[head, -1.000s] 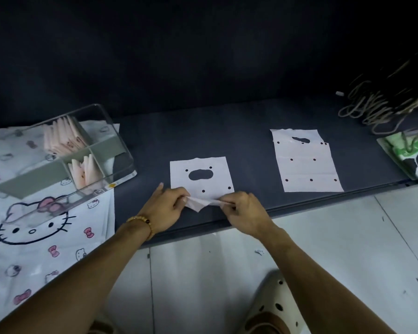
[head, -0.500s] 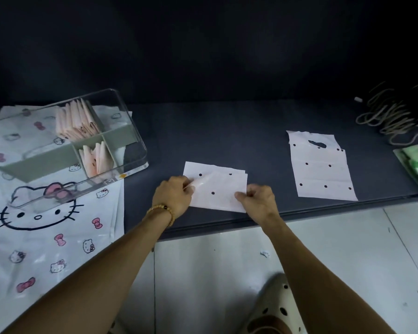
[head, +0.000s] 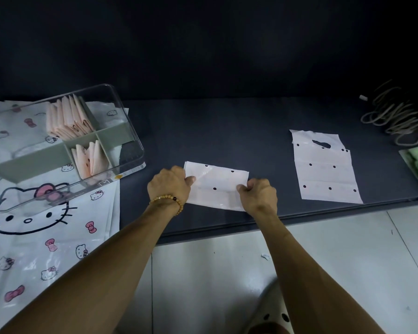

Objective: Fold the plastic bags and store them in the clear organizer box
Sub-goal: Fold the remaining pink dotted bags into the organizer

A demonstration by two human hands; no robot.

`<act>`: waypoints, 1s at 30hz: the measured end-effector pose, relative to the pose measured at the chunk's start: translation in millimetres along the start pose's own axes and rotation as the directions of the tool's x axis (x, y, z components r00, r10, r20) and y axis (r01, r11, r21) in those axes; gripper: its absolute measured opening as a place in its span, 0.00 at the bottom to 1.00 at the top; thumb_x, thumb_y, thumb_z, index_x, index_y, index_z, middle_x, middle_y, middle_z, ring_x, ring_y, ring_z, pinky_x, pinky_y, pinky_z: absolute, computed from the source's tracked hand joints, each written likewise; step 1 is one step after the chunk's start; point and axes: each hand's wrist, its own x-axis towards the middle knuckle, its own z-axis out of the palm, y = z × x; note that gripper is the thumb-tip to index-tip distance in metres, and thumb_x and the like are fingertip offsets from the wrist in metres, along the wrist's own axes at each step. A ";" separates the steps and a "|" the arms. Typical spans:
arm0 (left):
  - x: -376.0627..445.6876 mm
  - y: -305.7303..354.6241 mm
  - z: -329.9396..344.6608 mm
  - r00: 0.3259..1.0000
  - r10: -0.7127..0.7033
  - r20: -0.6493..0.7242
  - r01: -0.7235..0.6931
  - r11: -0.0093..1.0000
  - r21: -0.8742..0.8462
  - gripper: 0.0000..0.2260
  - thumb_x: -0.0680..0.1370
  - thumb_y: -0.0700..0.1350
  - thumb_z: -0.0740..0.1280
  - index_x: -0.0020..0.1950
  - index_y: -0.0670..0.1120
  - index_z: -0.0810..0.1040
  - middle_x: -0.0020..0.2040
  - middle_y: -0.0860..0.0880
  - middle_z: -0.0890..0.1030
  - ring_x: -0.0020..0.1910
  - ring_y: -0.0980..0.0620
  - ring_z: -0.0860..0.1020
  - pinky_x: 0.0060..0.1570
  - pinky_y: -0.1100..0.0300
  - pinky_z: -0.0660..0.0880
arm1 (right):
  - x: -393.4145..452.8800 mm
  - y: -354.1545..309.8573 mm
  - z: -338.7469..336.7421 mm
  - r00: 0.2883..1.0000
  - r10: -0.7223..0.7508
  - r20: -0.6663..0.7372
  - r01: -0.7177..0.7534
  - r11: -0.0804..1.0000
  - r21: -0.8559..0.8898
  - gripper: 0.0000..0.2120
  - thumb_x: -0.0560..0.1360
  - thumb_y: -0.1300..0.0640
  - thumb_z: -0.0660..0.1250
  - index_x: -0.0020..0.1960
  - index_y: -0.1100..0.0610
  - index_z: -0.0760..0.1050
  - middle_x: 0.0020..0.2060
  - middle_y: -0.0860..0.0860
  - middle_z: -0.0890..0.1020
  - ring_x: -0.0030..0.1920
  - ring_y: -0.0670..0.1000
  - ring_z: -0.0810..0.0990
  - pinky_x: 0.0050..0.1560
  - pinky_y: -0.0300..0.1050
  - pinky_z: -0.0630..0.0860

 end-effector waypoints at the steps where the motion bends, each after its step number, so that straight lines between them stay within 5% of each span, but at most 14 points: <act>1: 1.0 -0.4 -0.4 1.000 -0.011 0.006 0.011 1.000 -0.007 0.20 0.77 0.61 0.61 0.55 0.46 0.77 0.51 0.42 0.79 0.51 0.41 0.78 0.44 0.53 0.72 | 1.6 -0.9 -0.6 1.000 0.002 0.003 -0.002 1.000 -0.008 0.12 0.76 0.48 0.66 0.43 0.58 0.77 0.38 0.53 0.79 0.36 0.52 0.75 0.39 0.41 0.70; 5: -1.8 2.3 -5.4 0.999 0.002 -0.049 0.000 0.999 0.043 0.19 0.76 0.60 0.64 0.54 0.45 0.76 0.50 0.43 0.79 0.49 0.41 0.78 0.40 0.54 0.70 | 5.0 -1.7 -1.8 1.000 0.000 0.011 0.001 1.000 -0.026 0.13 0.75 0.48 0.67 0.38 0.56 0.76 0.33 0.50 0.76 0.31 0.49 0.73 0.38 0.41 0.69; 7: -8.0 5.3 -7.8 0.976 0.145 -0.161 -0.132 0.987 0.092 0.15 0.76 0.53 0.67 0.56 0.44 0.74 0.54 0.44 0.76 0.52 0.42 0.77 0.40 0.53 0.73 | 5.9 -1.7 -1.6 1.000 -0.004 0.007 0.005 0.999 -0.033 0.14 0.75 0.48 0.68 0.35 0.55 0.75 0.29 0.48 0.74 0.28 0.45 0.70 0.37 0.40 0.68; 9: -14.3 7.5 -5.7 0.882 0.423 -0.206 -0.405 0.906 0.126 0.10 0.75 0.43 0.67 0.55 0.44 0.77 0.58 0.46 0.75 0.56 0.45 0.74 0.44 0.52 0.77 | 6.4 -1.8 -2.2 1.000 0.007 0.007 -0.007 1.000 -0.021 0.14 0.74 0.48 0.68 0.35 0.56 0.75 0.28 0.47 0.74 0.28 0.43 0.70 0.37 0.39 0.68; 12: -21.9 -1.9 7.0 0.721 0.692 -0.040 -0.684 0.719 0.124 0.10 0.79 0.43 0.62 0.56 0.47 0.80 0.66 0.49 0.74 0.67 0.50 0.69 0.58 0.55 0.75 | 5.8 -2.2 -2.9 1.000 0.023 0.020 -0.023 1.000 -0.006 0.14 0.74 0.48 0.69 0.35 0.55 0.75 0.29 0.47 0.74 0.29 0.45 0.70 0.39 0.40 0.69; 17: -32.8 -21.9 18.3 0.677 0.718 -0.161 -0.724 0.689 0.031 0.13 0.71 0.39 0.75 0.55 0.41 0.82 0.61 0.44 0.79 0.63 0.45 0.76 0.47 0.48 0.81 | -9.0 -7.6 -5.1 0.996 0.007 -0.093 -0.013 0.998 -0.061 0.13 0.73 0.47 0.70 0.50 0.55 0.75 0.44 0.52 0.80 0.42 0.55 0.78 0.41 0.44 0.74; 20: -32.7 -21.1 18.5 0.672 0.715 -0.192 -0.727 0.687 0.015 0.14 0.69 0.39 0.76 0.55 0.43 0.83 0.61 0.46 0.79 0.62 0.46 0.76 0.46 0.48 0.81 | -33.1 -12.2 8.3 0.858 -0.436 -0.272 0.333 0.874 -0.354 0.20 0.70 0.54 0.72 0.59 0.59 0.74 0.51 0.57 0.78 0.50 0.59 0.77 0.47 0.52 0.74; 22: -32.2 -21.3 21.7 0.703 0.689 -0.177 -0.703 0.710 -0.031 0.16 0.73 0.39 0.73 0.60 0.45 0.80 0.66 0.49 0.76 0.67 0.50 0.72 0.56 0.51 0.78 | -46.4 -14.8 26.2 0.752 -0.641 -0.151 0.567 0.747 -0.347 0.19 0.72 0.57 0.70 0.60 0.63 0.75 0.56 0.60 0.79 0.55 0.61 0.77 0.54 0.54 0.75; 24: -32.7 -22.6 25.0 0.724 0.675 -0.142 -0.686 0.726 -0.045 0.18 0.76 0.39 0.69 0.66 0.46 0.76 0.69 0.50 0.72 0.70 0.52 0.68 0.63 0.54 0.73 | -54.7 -9.1 43.1 0.726 -0.688 -0.002 0.662 0.699 -0.270 0.19 0.77 0.59 0.64 0.66 0.65 0.72 0.65 0.61 0.74 0.67 0.61 0.72 0.67 0.55 0.69; 28: -34.2 -22.3 18.6 0.707 0.688 -0.166 -0.699 0.715 -0.016 0.17 0.70 0.40 0.76 0.58 0.42 0.81 0.62 0.48 0.79 0.62 0.49 0.76 0.51 0.52 0.80 | -48.6 12.3 41.2 0.683 -0.729 0.046 0.710 0.649 -0.273 0.21 0.81 0.55 0.59 0.72 0.60 0.68 0.73 0.56 0.66 0.74 0.56 0.62 0.73 0.58 0.59; 30: -35.0 -21.7 17.4 0.712 0.682 -0.168 -0.693 0.720 -0.017 0.15 0.71 0.41 0.74 0.58 0.42 0.81 0.62 0.48 0.79 0.63 0.49 0.76 0.53 0.52 0.79 | -40.3 24.9 29.6 0.674 -0.732 0.098 0.721 0.623 -0.302 0.21 0.82 0.53 0.56 0.74 0.55 0.65 0.75 0.52 0.62 0.76 0.52 0.58 0.75 0.56 0.54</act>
